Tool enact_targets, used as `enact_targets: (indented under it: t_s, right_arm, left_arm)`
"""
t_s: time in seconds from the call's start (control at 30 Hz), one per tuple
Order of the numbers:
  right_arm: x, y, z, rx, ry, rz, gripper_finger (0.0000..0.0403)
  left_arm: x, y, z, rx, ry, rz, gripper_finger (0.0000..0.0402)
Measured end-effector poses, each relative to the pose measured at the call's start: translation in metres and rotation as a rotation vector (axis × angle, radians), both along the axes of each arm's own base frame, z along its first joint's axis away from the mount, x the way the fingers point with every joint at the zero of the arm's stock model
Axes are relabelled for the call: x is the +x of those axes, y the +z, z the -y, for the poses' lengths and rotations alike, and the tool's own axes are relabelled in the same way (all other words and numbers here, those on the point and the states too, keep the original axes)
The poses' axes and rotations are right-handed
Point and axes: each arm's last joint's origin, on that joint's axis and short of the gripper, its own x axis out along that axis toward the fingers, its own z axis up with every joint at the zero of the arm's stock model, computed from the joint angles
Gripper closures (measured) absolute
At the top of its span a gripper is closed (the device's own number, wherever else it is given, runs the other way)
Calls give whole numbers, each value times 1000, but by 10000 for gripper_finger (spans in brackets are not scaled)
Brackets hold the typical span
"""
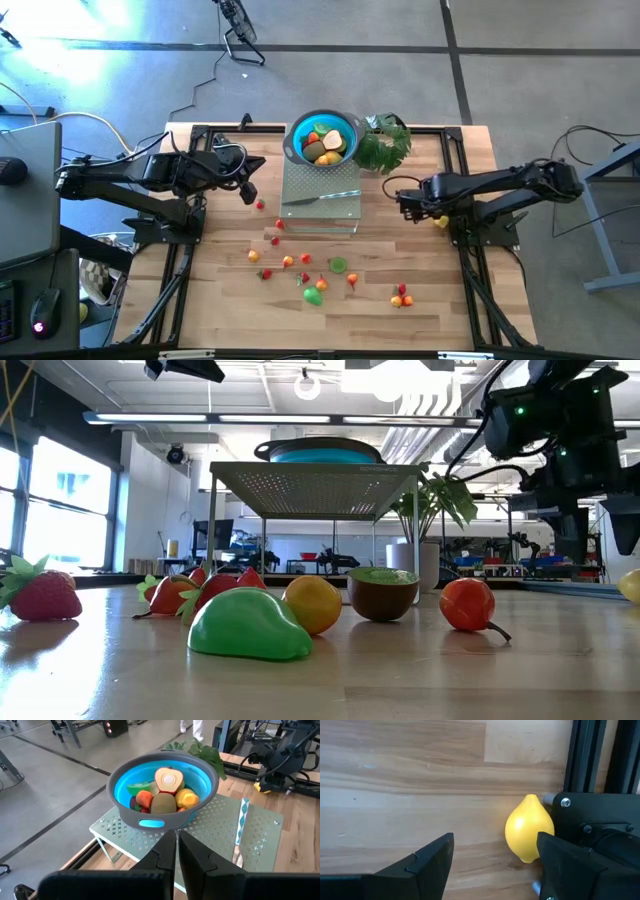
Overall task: Pick & Place Fruit
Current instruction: Put the yellow lemon in the blue bowl on the shelf
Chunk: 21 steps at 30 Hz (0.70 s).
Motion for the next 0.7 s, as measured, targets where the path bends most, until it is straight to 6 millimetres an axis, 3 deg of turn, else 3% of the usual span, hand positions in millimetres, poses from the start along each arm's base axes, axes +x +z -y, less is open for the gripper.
enact_targets:
  t_s: [0.47,0.7]
  right_arm:
    - [17,-37,1,-9,-176,-215,124]
    - [17,-41,2,-78,-186,-234,124]
  left_arm:
    - [0,-1,0,-17,8,-2,388]
    - [-1,-3,0,-16,7,-18,388]
